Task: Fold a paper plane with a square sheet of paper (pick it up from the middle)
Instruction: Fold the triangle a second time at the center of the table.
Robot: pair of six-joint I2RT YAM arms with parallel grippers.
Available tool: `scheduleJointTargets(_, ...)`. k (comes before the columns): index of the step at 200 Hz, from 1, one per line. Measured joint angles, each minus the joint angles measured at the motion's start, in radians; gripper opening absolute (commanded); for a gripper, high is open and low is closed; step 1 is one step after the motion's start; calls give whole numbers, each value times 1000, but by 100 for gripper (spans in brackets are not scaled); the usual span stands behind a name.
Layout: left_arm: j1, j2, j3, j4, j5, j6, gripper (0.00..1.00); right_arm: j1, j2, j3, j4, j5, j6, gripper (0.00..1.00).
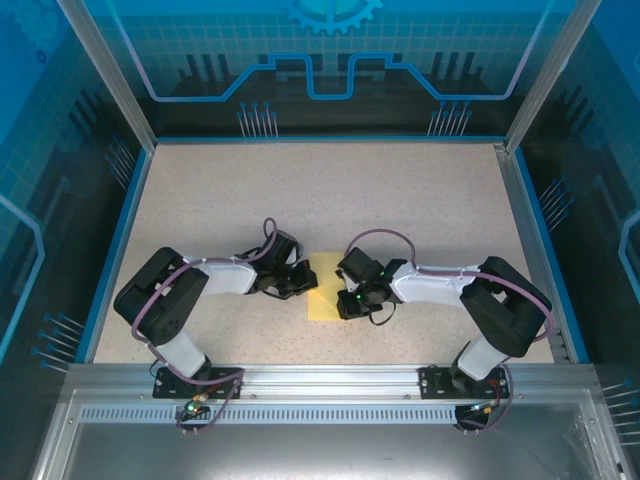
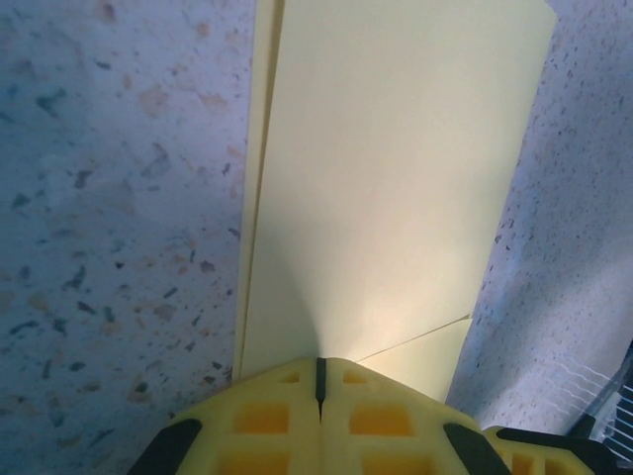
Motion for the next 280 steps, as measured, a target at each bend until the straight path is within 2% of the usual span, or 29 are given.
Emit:
scheduleJointTargets(75,41,-2,-74,137,58,19,6,0,6,6,-7,0,0,9)
scheduleJointTargets(135,113,-40,-71,70,30,43,12,0,6,6,-7,0,0,9)
scheduleJointTargets(175,117,-169,-71,7,24,45,14,0,6,6,-7,0,0,9)
scheduleJointTargets(195,105,-239,-71,5,24,44,14,0,6,6,-7,0,0,9)
scheduleJointTargets(220,45,-256,-72,9,24,39,12,0,6,6,-7,0,0,9)
scheduleJointTargets(253,-38,-186,-71,31,24,16,7,0,6,6,-7,0,0,9)
scheduleJointTargets(280,-68,-97,-50,34,23,14,5,0,5,6,-5,-3,0,9)
